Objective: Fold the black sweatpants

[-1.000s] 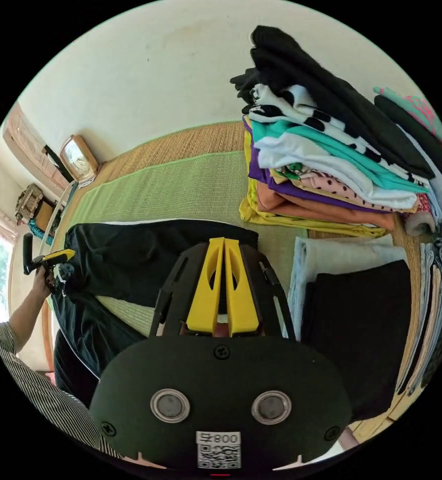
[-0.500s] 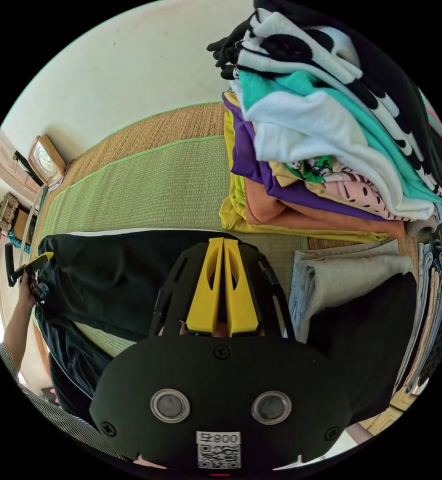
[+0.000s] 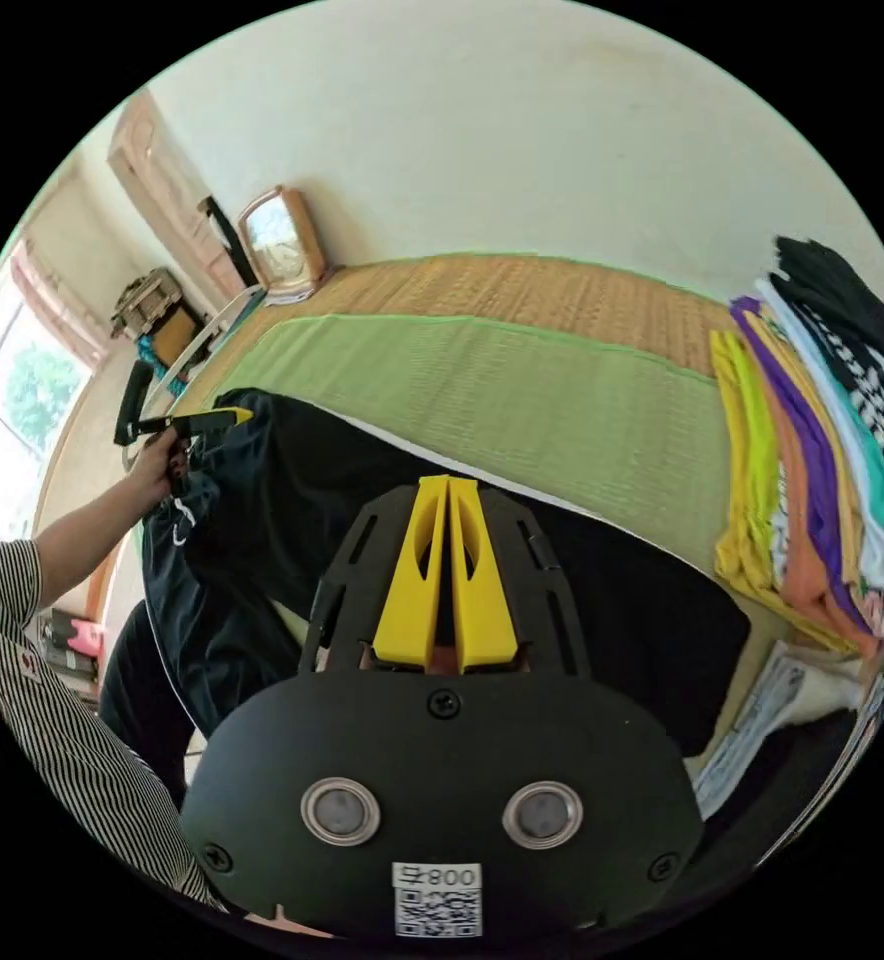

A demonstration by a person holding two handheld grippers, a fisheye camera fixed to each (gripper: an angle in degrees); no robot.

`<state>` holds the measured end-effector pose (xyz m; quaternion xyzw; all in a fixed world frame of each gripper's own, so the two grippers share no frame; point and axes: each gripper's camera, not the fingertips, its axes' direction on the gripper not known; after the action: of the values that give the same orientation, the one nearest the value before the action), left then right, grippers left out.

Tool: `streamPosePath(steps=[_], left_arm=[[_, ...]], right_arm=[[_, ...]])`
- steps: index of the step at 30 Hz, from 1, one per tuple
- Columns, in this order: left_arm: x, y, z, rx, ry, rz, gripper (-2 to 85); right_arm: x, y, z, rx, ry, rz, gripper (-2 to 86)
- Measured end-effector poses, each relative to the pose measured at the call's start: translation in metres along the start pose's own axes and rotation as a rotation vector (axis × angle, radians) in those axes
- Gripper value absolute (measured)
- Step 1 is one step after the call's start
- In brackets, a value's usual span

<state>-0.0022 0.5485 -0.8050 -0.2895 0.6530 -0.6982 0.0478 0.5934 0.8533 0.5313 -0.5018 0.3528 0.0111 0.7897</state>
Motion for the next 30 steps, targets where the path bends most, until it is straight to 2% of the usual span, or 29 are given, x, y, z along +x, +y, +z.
streamPosePath(steps=[2,5,10,14,17,19,22,26,30], left_arm=[[-0.015,0.008,-0.004,-0.008,-0.012,-0.032,0.2],[-0.037,0.019,-0.008,-0.013,-0.021,-0.080,0.1],[-0.055,0.031,-0.009,-0.039,-0.034,-0.073,0.2],[-0.062,0.042,-0.022,0.022,-0.013,-0.078,0.2],[-0.072,0.051,-0.032,0.050,-0.061,-0.093,0.2],[-0.086,0.053,-0.028,0.001,-0.097,-0.140,0.2],[-0.103,0.052,-0.027,0.000,0.015,-0.175,0.2],[-0.094,0.050,-0.039,0.006,-0.068,-0.131,0.3],[-0.084,0.081,-0.071,0.057,-0.055,-0.085,0.7]], right_arm=[[-0.038,-0.020,0.037,-0.101,-0.005,-0.110,0.0],[-0.061,-0.037,0.081,-0.228,0.057,-0.163,0.0],[-0.058,-0.055,0.083,-0.182,0.099,-0.080,0.0],[-0.057,-0.065,0.081,-0.168,0.087,-0.030,0.0],[-0.067,-0.069,0.079,-0.158,0.122,-0.043,0.0],[-0.069,-0.071,0.083,-0.176,0.129,-0.041,0.0],[-0.069,-0.074,0.084,-0.158,0.113,-0.011,0.0],[-0.074,-0.079,0.082,-0.159,0.123,0.023,0.0],[-0.083,-0.074,0.064,-0.097,0.118,0.039,0.1]])
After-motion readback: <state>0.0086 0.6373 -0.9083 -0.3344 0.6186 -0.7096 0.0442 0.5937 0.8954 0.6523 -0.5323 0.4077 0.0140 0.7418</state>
